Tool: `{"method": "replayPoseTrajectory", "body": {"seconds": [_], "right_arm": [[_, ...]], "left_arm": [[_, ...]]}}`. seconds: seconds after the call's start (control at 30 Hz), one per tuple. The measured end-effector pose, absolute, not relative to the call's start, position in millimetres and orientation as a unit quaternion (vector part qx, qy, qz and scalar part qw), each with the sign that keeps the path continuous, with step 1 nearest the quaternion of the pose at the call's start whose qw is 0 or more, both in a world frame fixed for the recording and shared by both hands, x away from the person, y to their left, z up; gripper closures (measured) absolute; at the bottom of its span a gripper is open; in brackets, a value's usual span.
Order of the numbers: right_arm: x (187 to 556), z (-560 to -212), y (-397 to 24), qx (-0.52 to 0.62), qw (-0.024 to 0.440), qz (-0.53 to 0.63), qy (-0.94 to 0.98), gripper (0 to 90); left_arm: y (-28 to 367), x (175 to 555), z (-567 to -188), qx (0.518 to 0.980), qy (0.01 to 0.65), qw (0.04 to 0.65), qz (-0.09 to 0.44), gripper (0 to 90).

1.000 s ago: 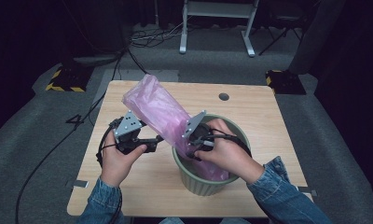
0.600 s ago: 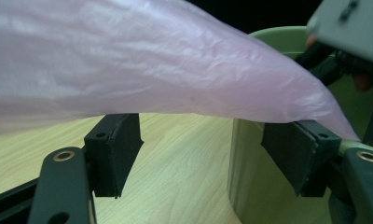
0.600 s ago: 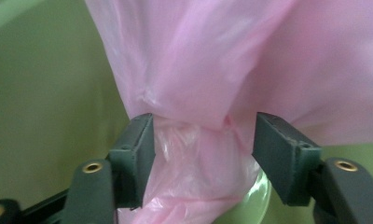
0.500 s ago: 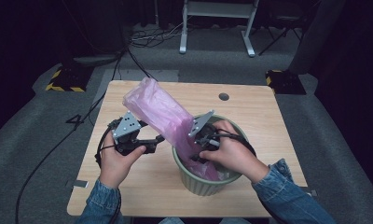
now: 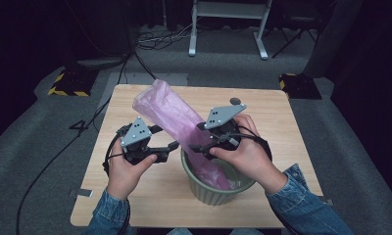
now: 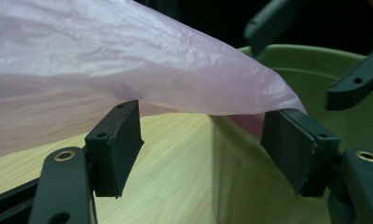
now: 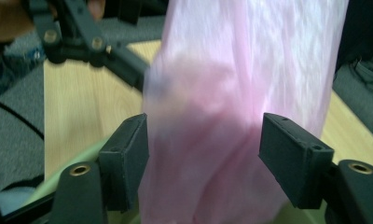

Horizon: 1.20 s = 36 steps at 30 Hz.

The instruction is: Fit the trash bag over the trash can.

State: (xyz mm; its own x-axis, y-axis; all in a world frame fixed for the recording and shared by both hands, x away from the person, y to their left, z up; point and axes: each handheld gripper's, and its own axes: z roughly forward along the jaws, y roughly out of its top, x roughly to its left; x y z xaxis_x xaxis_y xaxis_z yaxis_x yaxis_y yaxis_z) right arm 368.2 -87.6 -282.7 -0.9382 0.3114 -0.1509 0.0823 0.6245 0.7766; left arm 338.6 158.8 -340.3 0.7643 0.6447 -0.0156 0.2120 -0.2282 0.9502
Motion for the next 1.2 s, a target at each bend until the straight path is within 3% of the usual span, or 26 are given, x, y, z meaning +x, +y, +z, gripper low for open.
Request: {"method": "replayPoseTrajectory", "body": {"seconds": [0.13,0.23,0.3,0.37,0.47,0.53,0.9,0.97,1.03,1.2], "right_arm": [[369,-282,-86,0.107,0.134,0.428,0.887,33.4],[370,-286,-85,0.103,0.118,0.433,0.888,40.9],[371,-289,-84,0.103,0.103,0.434,0.889,48.7],[370,-291,-83,0.093,0.089,0.427,0.895,67.1],[369,-294,-85,0.084,0.091,0.407,0.905,84.6],[369,-295,-88,0.085,0.094,0.401,0.907,90.0],[366,-309,-85,0.081,0.085,0.372,0.921,88.8],[365,-311,-86,0.081,0.086,0.374,0.92,86.6],[364,-310,-88,0.083,0.087,0.379,0.918,84.9],[364,-304,-97,0.092,0.096,0.394,0.91,81.9]], "left_arm": [[151,337,-337,0.763,0.268,0.556,0.193,28.8],[147,337,-336,0.77,0.266,0.541,0.209,31.2],[146,338,-337,0.77,0.266,0.541,0.209,32.4],[147,337,-337,0.768,0.268,0.543,0.207,33.1],[147,337,-336,0.765,0.266,0.553,0.193,29.6],[148,336,-336,0.767,0.266,0.55,0.196,29.6],[146,342,-334,0.762,0.278,0.558,0.178,32.3],[146,348,-336,0.758,0.291,0.558,0.171,39.0],[146,352,-339,0.759,0.3,0.554,0.164,53.7],[145,352,-344,0.765,0.305,0.541,0.17,79.8]]}}
